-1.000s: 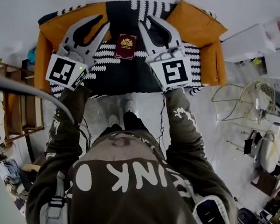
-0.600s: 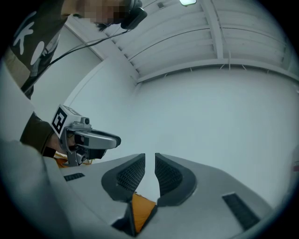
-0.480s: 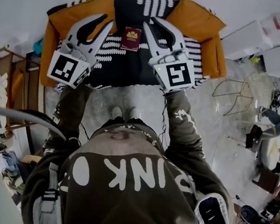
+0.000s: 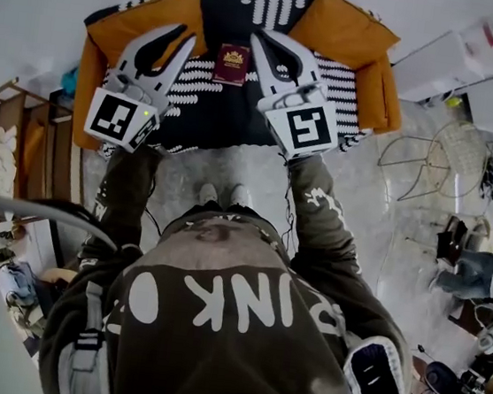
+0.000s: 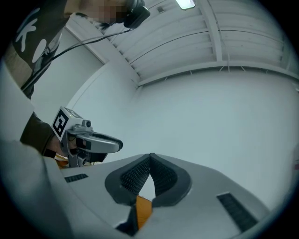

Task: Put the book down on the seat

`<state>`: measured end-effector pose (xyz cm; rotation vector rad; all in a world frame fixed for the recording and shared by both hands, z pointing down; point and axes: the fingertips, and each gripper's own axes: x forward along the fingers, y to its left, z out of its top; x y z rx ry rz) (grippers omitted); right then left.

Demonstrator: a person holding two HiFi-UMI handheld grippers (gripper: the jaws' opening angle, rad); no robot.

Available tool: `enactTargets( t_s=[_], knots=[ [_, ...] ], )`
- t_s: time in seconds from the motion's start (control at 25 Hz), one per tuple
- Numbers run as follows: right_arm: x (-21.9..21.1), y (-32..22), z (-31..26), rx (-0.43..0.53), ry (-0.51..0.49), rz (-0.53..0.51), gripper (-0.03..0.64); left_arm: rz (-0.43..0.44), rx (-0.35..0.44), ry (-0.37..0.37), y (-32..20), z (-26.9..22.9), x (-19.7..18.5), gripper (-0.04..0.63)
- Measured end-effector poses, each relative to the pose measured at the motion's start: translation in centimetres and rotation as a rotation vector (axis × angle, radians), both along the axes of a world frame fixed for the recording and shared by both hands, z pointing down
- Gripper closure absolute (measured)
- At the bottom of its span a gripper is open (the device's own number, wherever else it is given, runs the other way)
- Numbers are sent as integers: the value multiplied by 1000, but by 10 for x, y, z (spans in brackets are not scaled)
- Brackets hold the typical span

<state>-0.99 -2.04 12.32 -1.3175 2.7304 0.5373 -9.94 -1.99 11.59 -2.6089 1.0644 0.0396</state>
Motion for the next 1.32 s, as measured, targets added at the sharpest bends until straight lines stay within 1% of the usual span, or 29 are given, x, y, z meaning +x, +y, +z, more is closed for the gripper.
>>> enactTargets(
  t_s=[0.56,1.32],
  knots=[
    [26,-4,0,18,7,13,607,20,1,-13,-6,1,28,534],
    [29,-10,-2,21,8,10,609,14,1,-10,-15,0,30,534]
  ],
)
